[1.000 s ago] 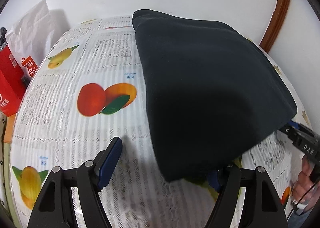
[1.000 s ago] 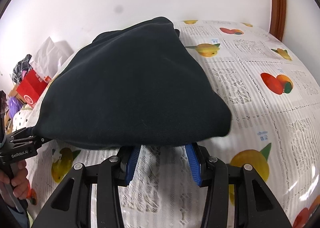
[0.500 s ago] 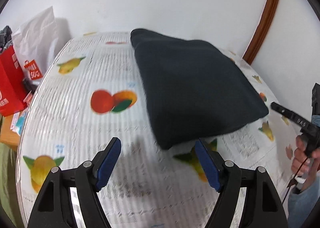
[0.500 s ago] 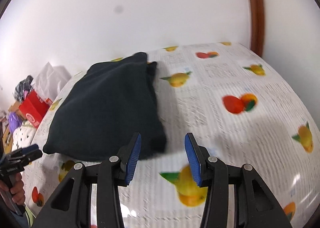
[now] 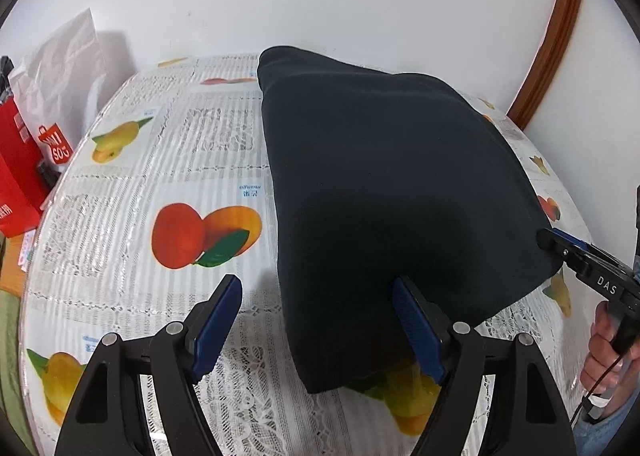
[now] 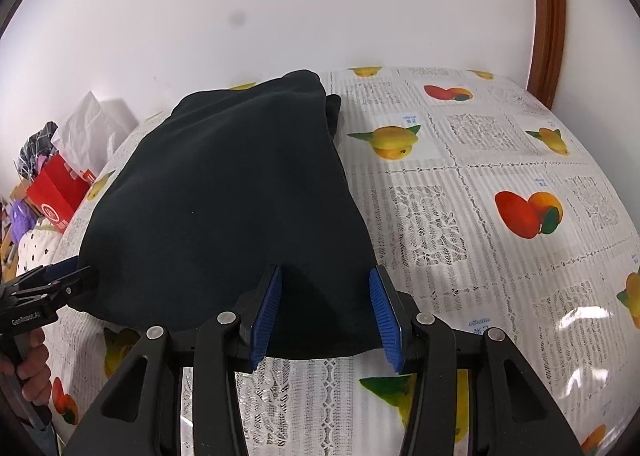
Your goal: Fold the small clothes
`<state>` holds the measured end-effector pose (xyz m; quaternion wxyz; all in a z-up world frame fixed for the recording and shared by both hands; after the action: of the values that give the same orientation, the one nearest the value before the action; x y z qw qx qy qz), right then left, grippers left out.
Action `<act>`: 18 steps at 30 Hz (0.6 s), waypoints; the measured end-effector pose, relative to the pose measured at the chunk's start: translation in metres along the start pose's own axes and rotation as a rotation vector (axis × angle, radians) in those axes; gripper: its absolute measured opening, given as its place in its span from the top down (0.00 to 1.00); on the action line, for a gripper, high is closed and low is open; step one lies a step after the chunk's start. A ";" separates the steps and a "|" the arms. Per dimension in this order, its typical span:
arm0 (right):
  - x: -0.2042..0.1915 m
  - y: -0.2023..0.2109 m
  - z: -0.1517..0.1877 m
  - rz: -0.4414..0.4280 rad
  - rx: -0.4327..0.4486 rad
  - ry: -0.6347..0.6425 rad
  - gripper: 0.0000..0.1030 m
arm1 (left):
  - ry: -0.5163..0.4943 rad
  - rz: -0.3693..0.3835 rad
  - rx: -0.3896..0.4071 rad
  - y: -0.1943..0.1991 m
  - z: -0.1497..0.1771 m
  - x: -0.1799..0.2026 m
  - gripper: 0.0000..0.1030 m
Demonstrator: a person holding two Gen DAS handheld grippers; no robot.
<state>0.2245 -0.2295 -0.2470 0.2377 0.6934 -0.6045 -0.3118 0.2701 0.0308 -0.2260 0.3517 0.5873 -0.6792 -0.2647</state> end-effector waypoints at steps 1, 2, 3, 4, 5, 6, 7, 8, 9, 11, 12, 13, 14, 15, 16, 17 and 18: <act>0.000 0.000 0.000 0.004 0.001 0.005 0.56 | 0.003 0.004 0.000 -0.001 0.000 0.000 0.25; -0.001 0.000 0.001 0.009 0.001 0.009 0.56 | 0.005 0.006 -0.001 -0.001 0.000 0.000 0.25; -0.001 0.000 0.001 0.014 0.001 0.011 0.56 | 0.007 0.008 0.000 -0.001 0.001 0.000 0.25; -0.002 0.000 0.001 0.016 0.001 0.011 0.56 | 0.008 0.008 0.001 -0.001 0.001 0.000 0.25; -0.002 0.001 0.001 0.016 0.001 0.009 0.56 | 0.009 0.008 0.000 -0.001 0.001 0.000 0.25; -0.001 0.001 0.001 0.012 -0.001 0.002 0.56 | 0.009 0.008 0.000 -0.001 0.002 0.000 0.25; 0.000 0.001 0.001 0.004 -0.003 -0.009 0.56 | 0.008 0.006 -0.002 -0.001 0.002 0.000 0.25; 0.001 0.002 0.001 -0.005 -0.005 -0.020 0.56 | 0.008 0.004 -0.002 0.000 0.003 0.000 0.25; 0.003 0.002 0.001 -0.018 -0.009 -0.037 0.56 | 0.009 0.003 -0.002 0.000 0.003 0.000 0.25; 0.006 0.001 0.001 -0.026 -0.015 -0.052 0.56 | 0.010 0.002 -0.004 0.001 0.004 0.000 0.25; 0.007 0.002 0.001 -0.031 -0.016 -0.061 0.56 | 0.010 0.004 -0.005 0.001 0.005 0.001 0.25; 0.008 0.002 0.001 -0.033 -0.015 -0.068 0.56 | 0.009 0.006 -0.006 0.002 0.006 0.002 0.26; 0.009 0.002 0.001 -0.033 -0.014 -0.072 0.56 | 0.007 0.007 -0.006 0.002 0.008 0.002 0.26; 0.011 0.002 0.000 -0.032 -0.015 -0.075 0.56 | 0.007 0.007 -0.007 0.003 0.009 0.003 0.25; 0.012 0.001 0.000 -0.033 -0.015 -0.079 0.56 | 0.007 0.009 -0.009 0.003 0.011 0.003 0.25; 0.013 0.000 0.000 -0.034 -0.016 -0.087 0.56 | 0.008 0.009 -0.010 0.004 0.012 0.003 0.26; 0.015 -0.001 0.001 -0.039 -0.020 -0.100 0.56 | 0.009 0.010 -0.011 0.004 0.013 0.004 0.26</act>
<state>0.2255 -0.2442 -0.2504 0.2081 0.6861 -0.5991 -0.3566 0.2570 0.0272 -0.2299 0.3592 0.5831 -0.6792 -0.2637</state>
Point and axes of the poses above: each gripper's, at about its wrist camera, not at the fingertips, and y roughly against the way its jaws point, x to its right, z to its underside, the point moved 6 cm from there along -y, roughly the way its jaws point, and after that the axes turned 2 degrees about z, right-handed, at the moved point
